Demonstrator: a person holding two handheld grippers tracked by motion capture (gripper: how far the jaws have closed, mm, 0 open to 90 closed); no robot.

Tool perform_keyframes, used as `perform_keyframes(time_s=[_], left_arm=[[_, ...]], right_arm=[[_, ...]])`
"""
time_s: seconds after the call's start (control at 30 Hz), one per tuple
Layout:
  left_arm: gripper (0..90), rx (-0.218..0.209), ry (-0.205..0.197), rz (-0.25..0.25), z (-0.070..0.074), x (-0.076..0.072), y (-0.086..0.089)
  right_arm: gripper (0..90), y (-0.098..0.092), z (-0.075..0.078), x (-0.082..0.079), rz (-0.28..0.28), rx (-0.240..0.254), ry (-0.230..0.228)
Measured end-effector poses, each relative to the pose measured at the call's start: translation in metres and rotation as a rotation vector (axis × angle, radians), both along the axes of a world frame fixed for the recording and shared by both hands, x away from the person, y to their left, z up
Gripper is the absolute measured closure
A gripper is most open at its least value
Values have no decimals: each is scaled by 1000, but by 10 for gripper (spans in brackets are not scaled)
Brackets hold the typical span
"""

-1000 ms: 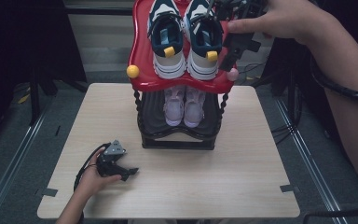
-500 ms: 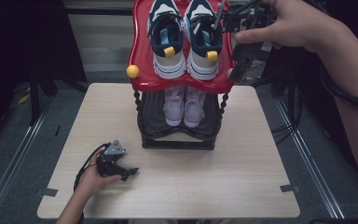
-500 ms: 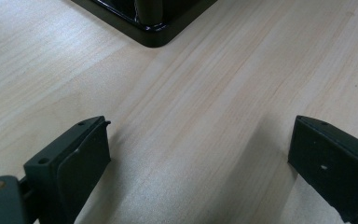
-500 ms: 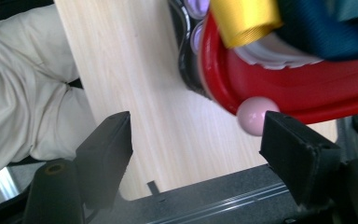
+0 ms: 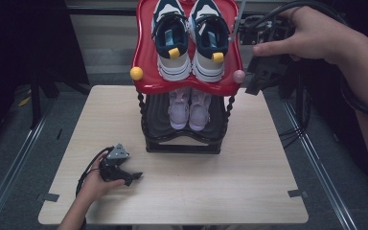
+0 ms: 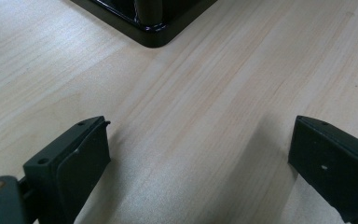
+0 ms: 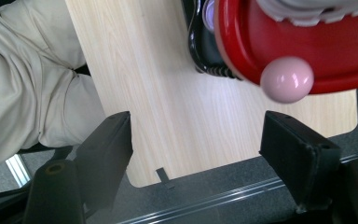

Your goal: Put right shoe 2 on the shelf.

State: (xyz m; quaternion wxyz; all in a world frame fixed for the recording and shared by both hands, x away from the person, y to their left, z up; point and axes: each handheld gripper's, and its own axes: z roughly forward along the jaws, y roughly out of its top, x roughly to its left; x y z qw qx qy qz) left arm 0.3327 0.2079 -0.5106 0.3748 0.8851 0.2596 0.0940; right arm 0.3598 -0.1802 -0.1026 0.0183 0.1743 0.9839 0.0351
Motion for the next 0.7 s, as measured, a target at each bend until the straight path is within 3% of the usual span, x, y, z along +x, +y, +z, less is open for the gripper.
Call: perform_keyframes(time_s=[0.33, 0.7], left_arm=[[45, -4, 2, 3, 0, 0, 0], [45, -3, 4, 1, 0, 0, 0]], right_arm=[[247, -19, -12, -9, -17, 21, 6], [247, -35, -38, -16, -23, 26, 25]])
